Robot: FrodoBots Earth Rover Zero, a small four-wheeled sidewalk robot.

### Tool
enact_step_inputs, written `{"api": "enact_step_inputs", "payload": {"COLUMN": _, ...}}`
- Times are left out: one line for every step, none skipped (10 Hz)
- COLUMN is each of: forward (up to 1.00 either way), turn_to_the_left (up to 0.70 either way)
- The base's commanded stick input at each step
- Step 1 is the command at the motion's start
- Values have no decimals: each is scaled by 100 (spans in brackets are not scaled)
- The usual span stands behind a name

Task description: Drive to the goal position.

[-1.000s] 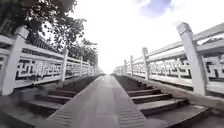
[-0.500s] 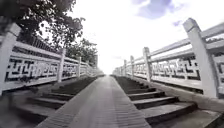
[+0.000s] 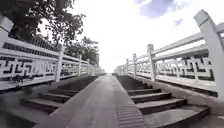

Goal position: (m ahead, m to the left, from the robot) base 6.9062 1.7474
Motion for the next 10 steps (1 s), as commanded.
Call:
{"api": "enact_step_inputs", "payload": {"forward": 45, "turn_to_the_left": 0}}
{"api": "enact_step_inputs", "payload": {"forward": 45, "turn_to_the_left": 0}}
{"api": "enact_step_inputs", "payload": {"forward": 45, "turn_to_the_left": 0}}
{"api": "enact_step_inputs", "payload": {"forward": 45, "turn_to_the_left": 0}}
{"api": "enact_step_inputs", "payload": {"forward": 45, "turn_to_the_left": 0}}
{"api": "enact_step_inputs", "payload": {"forward": 45, "turn_to_the_left": 0}}
{"api": "enact_step_inputs", "payload": {"forward": 45, "turn_to_the_left": 0}}
{"api": "enact_step_inputs", "payload": {"forward": 45, "turn_to_the_left": 0}}
{"api": "enact_step_inputs", "payload": {"forward": 45, "turn_to_the_left": 0}}
{"api": "enact_step_inputs", "payload": {"forward": 45, "turn_to_the_left": 1}}
